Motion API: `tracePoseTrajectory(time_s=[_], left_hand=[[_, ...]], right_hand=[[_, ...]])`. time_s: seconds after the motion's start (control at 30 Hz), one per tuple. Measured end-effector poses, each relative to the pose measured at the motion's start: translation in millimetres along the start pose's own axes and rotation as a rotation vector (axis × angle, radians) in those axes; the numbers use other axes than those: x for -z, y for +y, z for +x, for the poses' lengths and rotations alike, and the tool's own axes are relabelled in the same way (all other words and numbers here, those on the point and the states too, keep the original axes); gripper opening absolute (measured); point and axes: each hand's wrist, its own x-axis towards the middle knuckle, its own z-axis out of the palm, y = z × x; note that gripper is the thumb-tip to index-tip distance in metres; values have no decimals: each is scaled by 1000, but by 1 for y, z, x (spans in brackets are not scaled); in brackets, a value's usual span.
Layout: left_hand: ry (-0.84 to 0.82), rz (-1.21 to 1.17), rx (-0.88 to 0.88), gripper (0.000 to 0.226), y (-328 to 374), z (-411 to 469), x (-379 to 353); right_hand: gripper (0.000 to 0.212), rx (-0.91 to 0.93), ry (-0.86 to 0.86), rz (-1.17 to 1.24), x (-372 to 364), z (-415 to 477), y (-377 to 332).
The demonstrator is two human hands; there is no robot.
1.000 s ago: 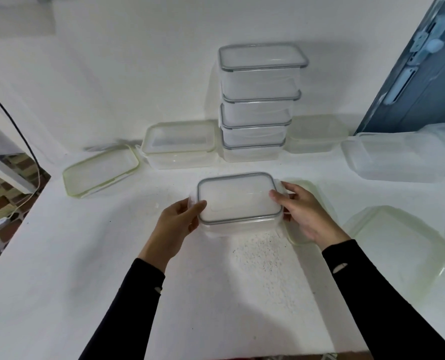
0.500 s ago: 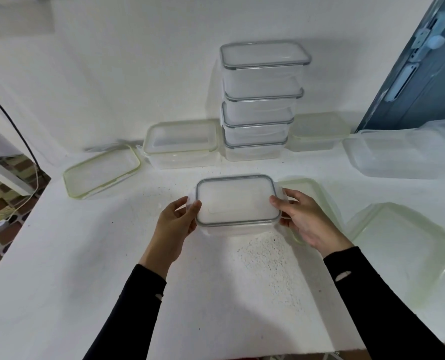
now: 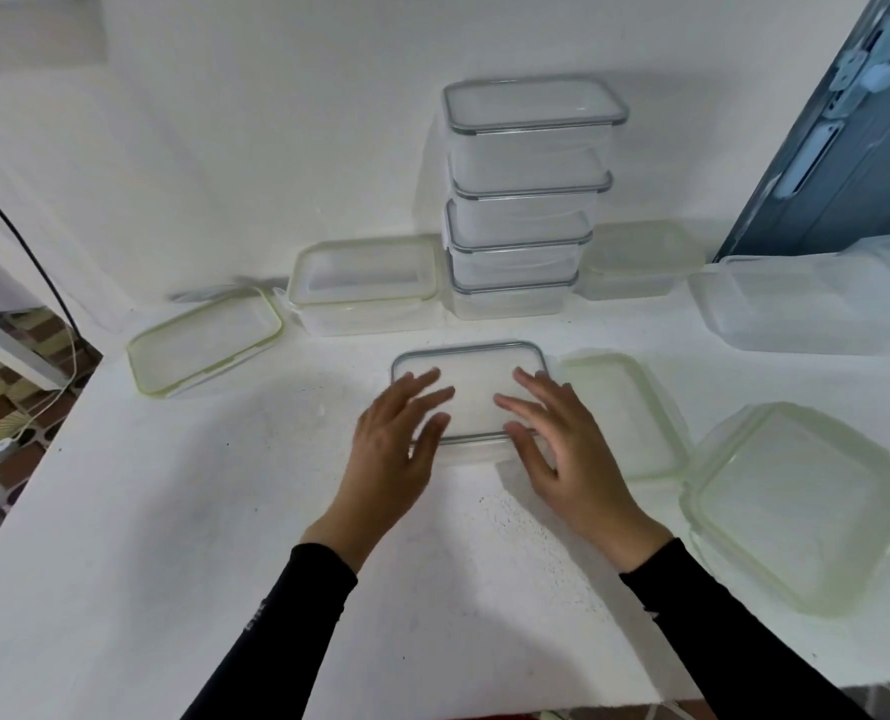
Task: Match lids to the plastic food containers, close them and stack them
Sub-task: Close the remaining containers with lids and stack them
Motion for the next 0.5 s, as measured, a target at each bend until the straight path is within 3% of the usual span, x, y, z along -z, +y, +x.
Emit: tracePoseTrajectory(time_s=[0.2, 0.5], left_hand=[[-220, 278, -101, 65, -6, -12, -7], [-101, 371, -138, 61, -3, -16, -15]], right_hand=[[47, 133, -161, -185, -4, -9, 13], [40, 114, -16, -152, -11, -9, 8]])
